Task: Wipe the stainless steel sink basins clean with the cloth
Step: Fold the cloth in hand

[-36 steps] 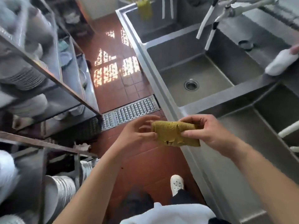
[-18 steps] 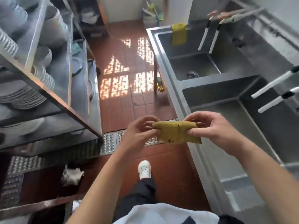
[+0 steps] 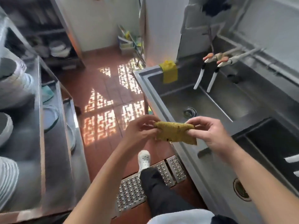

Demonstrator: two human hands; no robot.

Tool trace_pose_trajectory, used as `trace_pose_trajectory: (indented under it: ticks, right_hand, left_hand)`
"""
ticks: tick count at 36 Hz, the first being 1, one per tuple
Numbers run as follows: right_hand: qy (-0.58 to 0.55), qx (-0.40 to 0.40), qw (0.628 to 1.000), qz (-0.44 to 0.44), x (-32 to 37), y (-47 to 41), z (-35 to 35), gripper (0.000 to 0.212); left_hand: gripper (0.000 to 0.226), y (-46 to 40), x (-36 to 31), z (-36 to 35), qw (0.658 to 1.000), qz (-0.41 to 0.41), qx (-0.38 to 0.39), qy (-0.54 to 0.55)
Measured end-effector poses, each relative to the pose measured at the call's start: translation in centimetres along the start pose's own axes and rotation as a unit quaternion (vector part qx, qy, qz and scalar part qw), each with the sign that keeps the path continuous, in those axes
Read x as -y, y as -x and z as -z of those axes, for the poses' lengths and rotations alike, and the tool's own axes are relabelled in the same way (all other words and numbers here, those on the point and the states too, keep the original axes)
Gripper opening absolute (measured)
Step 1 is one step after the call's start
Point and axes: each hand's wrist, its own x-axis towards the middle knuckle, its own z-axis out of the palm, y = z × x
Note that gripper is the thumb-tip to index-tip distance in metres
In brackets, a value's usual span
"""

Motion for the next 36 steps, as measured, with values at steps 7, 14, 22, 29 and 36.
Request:
trace_pose_trajectory:
  ticks: [7, 14, 22, 29, 36]
  right_hand:
    - [-0.032, -0.034, 0.999, -0.014, -0.6, -18.1, -2.8, 0.023]
    - [-0.026, -0.04, 0.998, -0.041, 1.2, -31.2, -4.0, 0.018]
    - [-0.039, -0.137, 0.987, -0.078, -0.5, -42.7, -2.9, 0.016]
    - [-0.111, -0.274, 0.942, -0.158, -3.7, -49.2, -1.7, 0.017]
    - [-0.12, -0.341, 0.896, -0.258, -5.1, -54.5, 0.5, 0.012]
  left_hand:
    - [0.022, -15.7, 0.6, 5.7, 0.997, 0.013, -0.026, -0.069]
    - [0.022, -28.3, -0.3, 10.3, 0.996, 0.044, -0.024, -0.079]
    - [0.024, -43.5, 0.1, 12.3, 0.992, 0.103, 0.045, -0.053]
    - [0.023, -57.8, 1.4, 10.4, 0.965, 0.132, 0.198, -0.114]
    - [0.02, -68.2, 2.6, 7.5, 0.911, 0.171, 0.334, -0.169]
